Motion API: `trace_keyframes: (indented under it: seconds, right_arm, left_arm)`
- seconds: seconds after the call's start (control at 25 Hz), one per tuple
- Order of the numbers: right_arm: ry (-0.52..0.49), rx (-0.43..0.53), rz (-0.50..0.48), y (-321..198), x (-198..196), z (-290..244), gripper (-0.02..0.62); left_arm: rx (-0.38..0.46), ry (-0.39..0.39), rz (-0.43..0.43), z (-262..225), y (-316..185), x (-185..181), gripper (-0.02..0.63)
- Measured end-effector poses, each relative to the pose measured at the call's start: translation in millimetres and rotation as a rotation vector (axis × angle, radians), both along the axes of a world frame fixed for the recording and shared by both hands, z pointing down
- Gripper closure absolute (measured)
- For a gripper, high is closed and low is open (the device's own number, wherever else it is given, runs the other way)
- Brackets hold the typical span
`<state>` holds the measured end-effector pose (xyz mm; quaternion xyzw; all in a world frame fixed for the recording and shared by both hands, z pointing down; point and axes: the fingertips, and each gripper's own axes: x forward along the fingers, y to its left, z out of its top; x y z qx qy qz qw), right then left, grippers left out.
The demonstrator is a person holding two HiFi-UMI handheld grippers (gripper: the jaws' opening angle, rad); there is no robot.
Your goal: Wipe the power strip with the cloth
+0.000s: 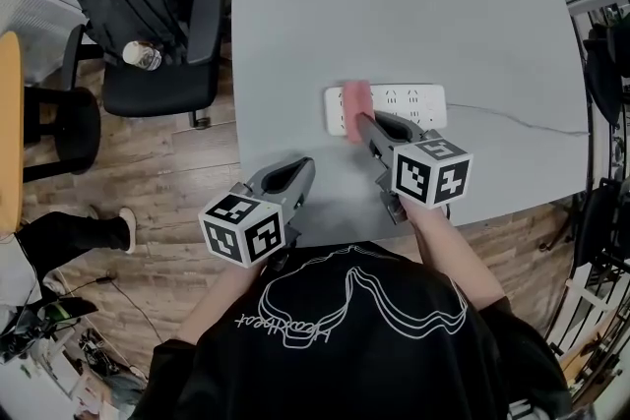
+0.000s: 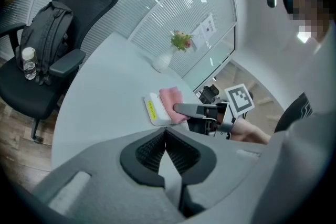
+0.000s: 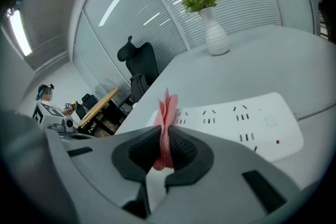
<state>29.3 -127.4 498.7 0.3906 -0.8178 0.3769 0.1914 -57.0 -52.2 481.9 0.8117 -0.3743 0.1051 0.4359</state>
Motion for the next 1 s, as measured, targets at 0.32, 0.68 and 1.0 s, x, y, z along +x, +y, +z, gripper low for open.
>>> trace_keyframes:
  seconds: [0.32, 0.68, 1.0]
  right_arm:
    - [0.013, 0.002, 0.062, -4.3, 28.7, 0.7, 0.557]
    - [0.023, 0.002, 0.129, -7.9, 62.5, 1.6, 0.557]
    - [0.043, 0.008, 0.203, -8.3, 98.6, 1.3, 0.555]
  left_arm:
    - [0.002, 0.002, 0.037, 0.1, -2.3, 14.4, 0.594]
    - [0.006, -0.005, 0.069, -0.8, -7.7, 29.1, 0.594]
    - [0.014, -0.010, 0.109, -1.3, -11.0, 45.4, 0.594]
